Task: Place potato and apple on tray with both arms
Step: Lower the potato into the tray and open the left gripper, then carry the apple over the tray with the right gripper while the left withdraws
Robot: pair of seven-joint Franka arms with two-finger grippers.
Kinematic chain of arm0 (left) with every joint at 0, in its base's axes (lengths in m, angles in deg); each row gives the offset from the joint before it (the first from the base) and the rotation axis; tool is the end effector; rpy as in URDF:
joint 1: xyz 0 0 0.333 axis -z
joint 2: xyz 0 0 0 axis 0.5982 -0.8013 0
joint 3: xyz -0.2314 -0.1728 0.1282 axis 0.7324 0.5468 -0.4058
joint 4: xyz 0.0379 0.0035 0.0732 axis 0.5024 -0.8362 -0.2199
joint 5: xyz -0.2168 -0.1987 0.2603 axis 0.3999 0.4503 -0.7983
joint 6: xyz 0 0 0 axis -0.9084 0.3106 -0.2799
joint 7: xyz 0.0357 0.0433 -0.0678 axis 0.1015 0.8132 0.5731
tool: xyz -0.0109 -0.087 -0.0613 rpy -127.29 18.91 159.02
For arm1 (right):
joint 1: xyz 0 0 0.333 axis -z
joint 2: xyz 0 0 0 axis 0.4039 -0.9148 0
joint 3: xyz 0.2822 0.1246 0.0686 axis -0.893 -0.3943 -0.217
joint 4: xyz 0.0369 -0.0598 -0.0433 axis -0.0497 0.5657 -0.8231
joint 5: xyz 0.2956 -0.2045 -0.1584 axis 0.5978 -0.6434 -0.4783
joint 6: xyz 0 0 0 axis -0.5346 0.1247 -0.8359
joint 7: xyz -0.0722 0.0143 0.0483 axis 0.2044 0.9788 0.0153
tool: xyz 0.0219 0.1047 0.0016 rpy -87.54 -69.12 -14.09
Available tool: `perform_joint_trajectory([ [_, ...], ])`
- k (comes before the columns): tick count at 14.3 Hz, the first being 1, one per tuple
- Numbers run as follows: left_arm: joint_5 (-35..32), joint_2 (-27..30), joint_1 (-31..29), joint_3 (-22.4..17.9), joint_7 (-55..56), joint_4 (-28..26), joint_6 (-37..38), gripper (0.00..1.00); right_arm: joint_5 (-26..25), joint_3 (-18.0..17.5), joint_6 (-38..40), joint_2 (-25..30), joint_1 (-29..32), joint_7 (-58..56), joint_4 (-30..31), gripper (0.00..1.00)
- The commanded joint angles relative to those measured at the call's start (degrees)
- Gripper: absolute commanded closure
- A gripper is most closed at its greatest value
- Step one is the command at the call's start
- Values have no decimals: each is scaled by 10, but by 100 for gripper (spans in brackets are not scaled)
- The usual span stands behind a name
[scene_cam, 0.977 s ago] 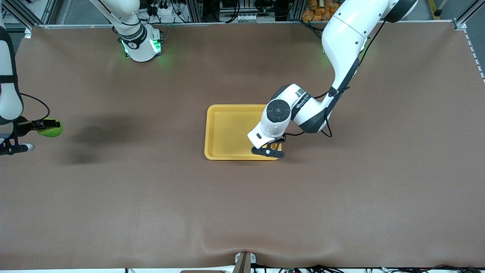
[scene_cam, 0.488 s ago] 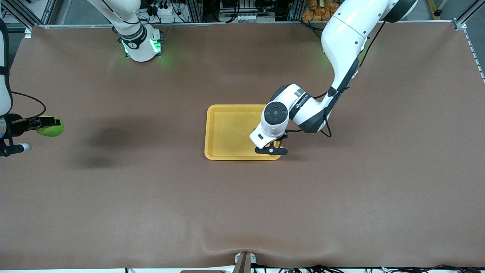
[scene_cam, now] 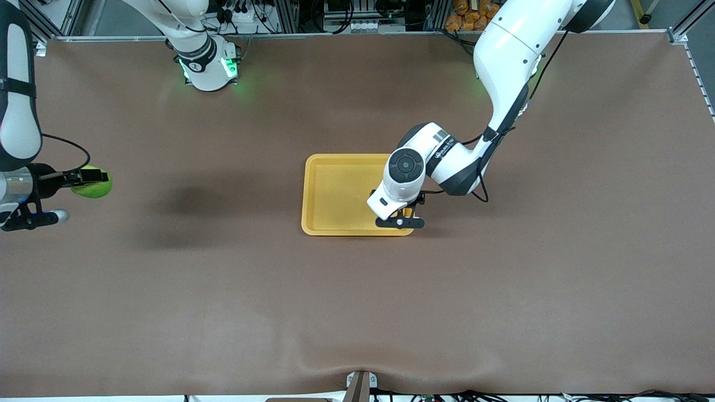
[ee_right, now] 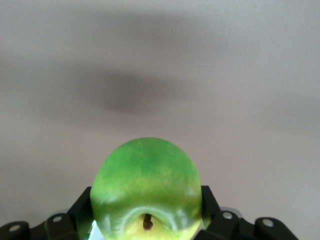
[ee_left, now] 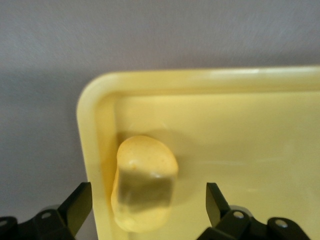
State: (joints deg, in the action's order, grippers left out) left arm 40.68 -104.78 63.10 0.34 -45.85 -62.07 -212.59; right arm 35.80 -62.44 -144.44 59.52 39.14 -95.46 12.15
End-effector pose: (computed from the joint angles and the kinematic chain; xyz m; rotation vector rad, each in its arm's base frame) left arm 0.5362 -0.4255 0.2335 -3.1202 0.0623 0.1292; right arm 0.5891 -0.1177 0.4216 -2.9799 -0.2070 0.6333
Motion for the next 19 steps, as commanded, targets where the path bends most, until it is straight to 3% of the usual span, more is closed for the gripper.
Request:
perform_joint_trajectory([
  [1,-13,63,-31,-5,10,4,46,0,18,2,15,21,-14,13,1,100],
  [10,-14,210,-233,-1,-204,25,228,0,74,2,38,37,-106,173,-4,100],
  [19,-5,328,-318,-3,-287,26,346,0,122,4,19,34,-208,347,-9,100],
])
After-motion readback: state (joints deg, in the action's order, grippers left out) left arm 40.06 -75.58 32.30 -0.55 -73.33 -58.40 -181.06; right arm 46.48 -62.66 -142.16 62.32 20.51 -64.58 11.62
